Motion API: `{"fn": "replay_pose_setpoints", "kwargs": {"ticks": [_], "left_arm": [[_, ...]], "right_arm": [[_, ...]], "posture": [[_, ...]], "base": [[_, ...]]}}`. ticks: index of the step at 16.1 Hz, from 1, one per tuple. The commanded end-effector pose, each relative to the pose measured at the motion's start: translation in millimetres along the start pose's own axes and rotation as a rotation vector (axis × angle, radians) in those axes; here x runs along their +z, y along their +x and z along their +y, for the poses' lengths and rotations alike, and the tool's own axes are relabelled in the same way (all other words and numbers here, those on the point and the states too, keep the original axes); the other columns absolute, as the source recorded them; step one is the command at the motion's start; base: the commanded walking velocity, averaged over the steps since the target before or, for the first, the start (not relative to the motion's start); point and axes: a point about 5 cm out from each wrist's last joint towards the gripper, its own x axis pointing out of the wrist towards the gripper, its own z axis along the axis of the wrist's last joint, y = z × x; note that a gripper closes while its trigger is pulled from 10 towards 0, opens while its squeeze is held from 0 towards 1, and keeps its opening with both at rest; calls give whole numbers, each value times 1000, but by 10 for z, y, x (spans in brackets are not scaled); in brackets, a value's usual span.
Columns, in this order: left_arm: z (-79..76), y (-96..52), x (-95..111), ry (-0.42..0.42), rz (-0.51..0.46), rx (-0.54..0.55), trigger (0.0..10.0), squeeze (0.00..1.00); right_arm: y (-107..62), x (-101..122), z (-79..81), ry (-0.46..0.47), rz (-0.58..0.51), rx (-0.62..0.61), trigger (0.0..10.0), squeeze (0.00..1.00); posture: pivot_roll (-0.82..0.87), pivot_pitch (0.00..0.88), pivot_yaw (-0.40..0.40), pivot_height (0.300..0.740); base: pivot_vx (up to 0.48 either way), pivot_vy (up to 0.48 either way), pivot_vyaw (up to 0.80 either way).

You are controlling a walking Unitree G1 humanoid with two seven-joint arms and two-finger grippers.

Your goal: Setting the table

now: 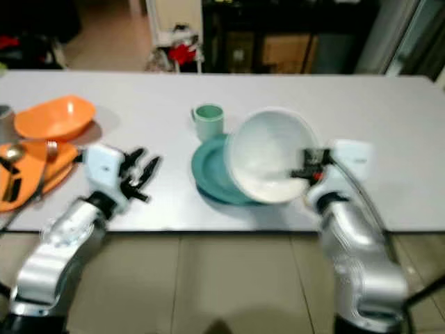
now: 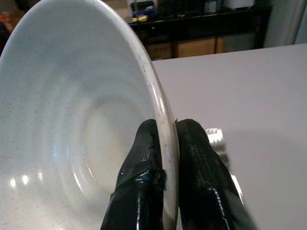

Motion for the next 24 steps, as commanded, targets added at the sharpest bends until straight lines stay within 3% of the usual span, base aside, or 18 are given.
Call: {"fn": "replay_pose_setpoints", "kwargs": {"ticks": [1, 6, 12, 14, 17, 20, 24], "left_arm": [[87, -35, 16, 22, 0, 27, 10000, 0], [69, -14, 17, 23, 0, 14, 10000, 0], [-77, 152, 33, 78, 54, -291, 10000, 0], [-165, 158, 28, 99, 99, -460, 10000, 0], [-223, 159, -17, 115, 174, -615, 10000, 0], [-217, 178, -4, 113, 176, -632, 10000, 0], [-210, 191, 18, 112, 176, -649, 10000, 0]], "right_arm": [[31, 61, 97, 14, -19, 52, 10000, 0], [88, 24, -4, 50, 43, 55, 10000, 0], [459, 121, -186, 191, 191, 151, 10000, 0], [613, 54, -265, 226, 375, 147, 10000, 0], [743, 19, -323, 326, 488, 147, 10000, 0], [808, -22, -309, 443, 554, 169, 10000, 0], [849, -201, -348, 483, 629, 100, 10000, 0]], "posture": [[26, 0, -5, 740], [21, 0, 0, 740], [15, 0, 17, 740], [17, 0, 16, 740], [23, 0, 8, 740], [20, 0, 8, 740], [20, 0, 11, 740]], "base": [[307, 0, 0], [311, 0, 0], [0, 0, 0], [0, 0, 0], [0, 0, 0], [0, 0, 0], [0, 0, 0]]}}
